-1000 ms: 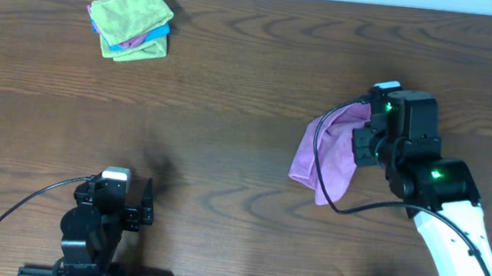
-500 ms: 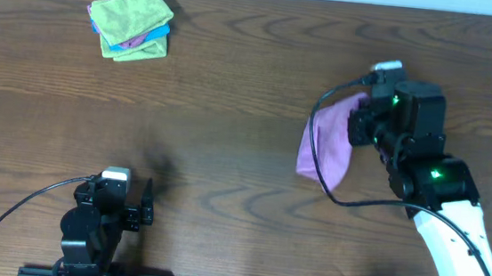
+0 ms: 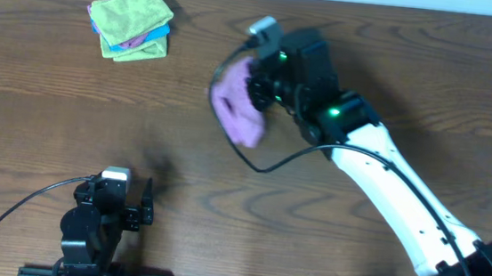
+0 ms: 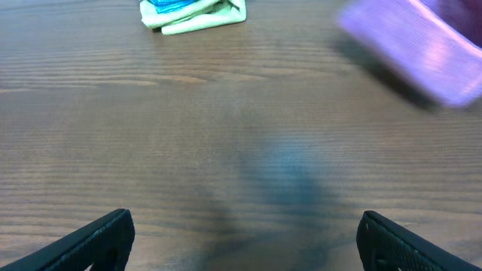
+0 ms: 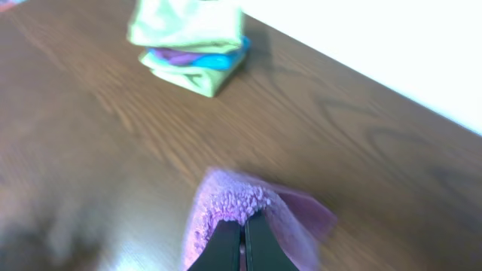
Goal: Fold the cloth
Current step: 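Swing the cloth left and lay it flat at table center, then move the left gripper toward the cloth's left edge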
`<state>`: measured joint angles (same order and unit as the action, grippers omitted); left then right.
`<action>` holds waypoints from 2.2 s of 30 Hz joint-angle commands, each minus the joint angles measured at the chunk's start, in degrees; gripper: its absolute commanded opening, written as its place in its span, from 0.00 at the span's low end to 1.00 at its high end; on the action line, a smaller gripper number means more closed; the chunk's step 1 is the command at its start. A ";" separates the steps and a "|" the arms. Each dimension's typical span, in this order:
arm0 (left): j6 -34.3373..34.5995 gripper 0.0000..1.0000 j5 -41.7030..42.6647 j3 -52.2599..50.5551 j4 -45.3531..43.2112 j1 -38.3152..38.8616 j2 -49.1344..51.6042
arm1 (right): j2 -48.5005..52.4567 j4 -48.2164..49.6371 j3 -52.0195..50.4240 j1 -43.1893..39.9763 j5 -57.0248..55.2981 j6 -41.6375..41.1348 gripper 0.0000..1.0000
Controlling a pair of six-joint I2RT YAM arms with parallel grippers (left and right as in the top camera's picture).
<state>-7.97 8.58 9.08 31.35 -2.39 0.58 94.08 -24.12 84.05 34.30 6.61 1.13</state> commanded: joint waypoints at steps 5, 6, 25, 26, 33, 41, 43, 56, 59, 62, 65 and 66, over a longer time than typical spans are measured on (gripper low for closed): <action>-0.83 0.95 -0.02 -0.57 -0.57 0.28 -0.37 | 1.97 -7.23 4.17 -2.21 -3.69 4.96 0.01; -0.83 0.96 -0.02 -0.57 -0.59 0.28 -0.37 | 2.54 -9.09 4.17 -3.08 -4.81 5.79 0.01; -0.72 0.95 0.17 -0.57 -0.31 0.28 -0.37 | 9.46 -26.64 3.10 -14.93 8.52 -3.02 0.99; 0.02 0.96 0.28 -0.57 -0.33 0.28 -0.37 | 9.46 -27.32 2.47 -15.34 9.77 -4.04 0.99; 9.03 0.95 4.15 2.86 -1.33 0.28 0.39 | 9.42 -29.46 -4.85 -21.40 20.33 -4.70 0.99; 12.28 0.96 8.92 13.55 5.73 0.31 16.17 | 9.44 -23.08 -16.96 -23.12 28.57 -2.32 0.99; 12.28 0.95 9.11 17.88 7.85 0.31 22.91 | 9.44 -21.18 -18.69 -22.99 29.92 -2.34 0.99; 12.26 0.96 20.28 46.27 23.21 0.31 60.96 | 9.44 -8.76 -27.52 -22.97 34.67 -5.68 0.95; 12.26 0.95 24.85 47.43 21.68 0.31 63.82 | 9.44 -5.22 -29.20 -22.97 35.56 -7.23 0.93; 12.28 0.95 30.05 47.43 19.15 0.31 65.33 | 9.44 -0.98 -31.30 -22.97 36.35 -9.25 0.93; 12.28 0.96 30.86 47.43 17.75 0.31 65.35 | 9.44 2.32 -32.89 -22.86 37.00 -10.54 0.91; 12.28 0.95 31.71 47.43 17.18 0.31 65.37 | 9.44 3.61 -33.48 -22.69 37.42 -10.64 0.90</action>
<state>4.34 36.32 55.31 49.12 -2.39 65.84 103.77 -21.52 52.23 11.18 42.48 -7.46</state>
